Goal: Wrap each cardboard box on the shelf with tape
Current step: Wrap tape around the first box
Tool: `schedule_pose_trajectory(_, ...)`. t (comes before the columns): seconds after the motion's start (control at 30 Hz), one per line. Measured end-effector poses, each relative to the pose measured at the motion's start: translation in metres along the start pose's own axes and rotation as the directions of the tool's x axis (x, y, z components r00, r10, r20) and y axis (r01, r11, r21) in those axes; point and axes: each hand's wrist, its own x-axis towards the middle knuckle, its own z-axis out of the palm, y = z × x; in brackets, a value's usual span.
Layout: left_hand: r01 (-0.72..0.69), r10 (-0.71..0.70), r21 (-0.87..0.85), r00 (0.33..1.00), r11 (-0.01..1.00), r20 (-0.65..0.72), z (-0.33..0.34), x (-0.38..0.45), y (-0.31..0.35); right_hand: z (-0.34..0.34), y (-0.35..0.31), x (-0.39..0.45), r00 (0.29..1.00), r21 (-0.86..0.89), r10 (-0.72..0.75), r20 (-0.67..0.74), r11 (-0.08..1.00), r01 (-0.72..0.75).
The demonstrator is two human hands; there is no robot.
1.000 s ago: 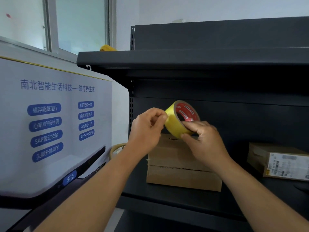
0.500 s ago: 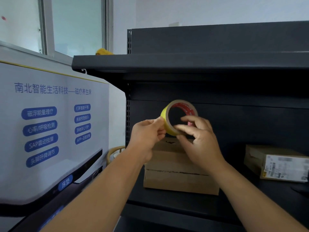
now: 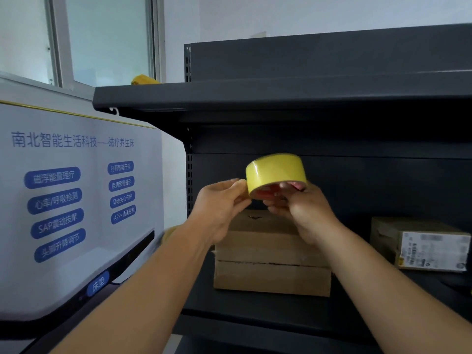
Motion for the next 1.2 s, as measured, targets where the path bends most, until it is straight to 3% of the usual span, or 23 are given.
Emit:
schedule_pose_trajectory(0.13, 0.097, -0.105, 0.122, 0.992, 0.988, 0.064, -0.001, 0.004, 0.002, 0.003, -0.006, 0.010, 0.997, -0.032, -0.069, -0.042, 0.997, 0.068)
schedule_pose_trajectory(0.33, 0.063, -0.079, 0.227, 0.995, 0.972, 0.062, 0.008, 0.013, 0.009, 0.012, -0.008, 0.018, 0.998, 0.059, -0.047, 0.044, 0.997, 0.044)
schedule_pose_trajectory(0.57, 0.020, -0.001, 0.546, 0.999, 0.838, -0.035, 0.004, 0.027, 0.012, 0.008, -0.008, 0.032, 0.996, -0.189, -0.048, 0.068, 0.980, 0.061)
schedule_pose_trajectory(0.73, 0.019, 0.068, 0.613, 0.991, 0.790, -0.118, -0.012, 0.034, 0.016, -0.015, -0.010, 0.045, 0.997, -0.082, 0.055, -0.061, 0.995, -0.060)
schedule_pose_trajectory(0.97, 0.000, 0.086, 0.704, 0.992, 0.710, -0.087, -0.012, 0.032, -0.001, -0.026, 0.003, 0.049, 0.985, 0.124, 0.162, -0.058, 0.980, -0.154)
schedule_pose_trajectory(1.2, -0.042, 0.153, 0.784, 0.986, 0.619, -0.067, -0.012, 0.037, -0.017, -0.026, 0.014, 0.051, 0.973, 0.100, 0.217, -0.081, 0.973, -0.208)
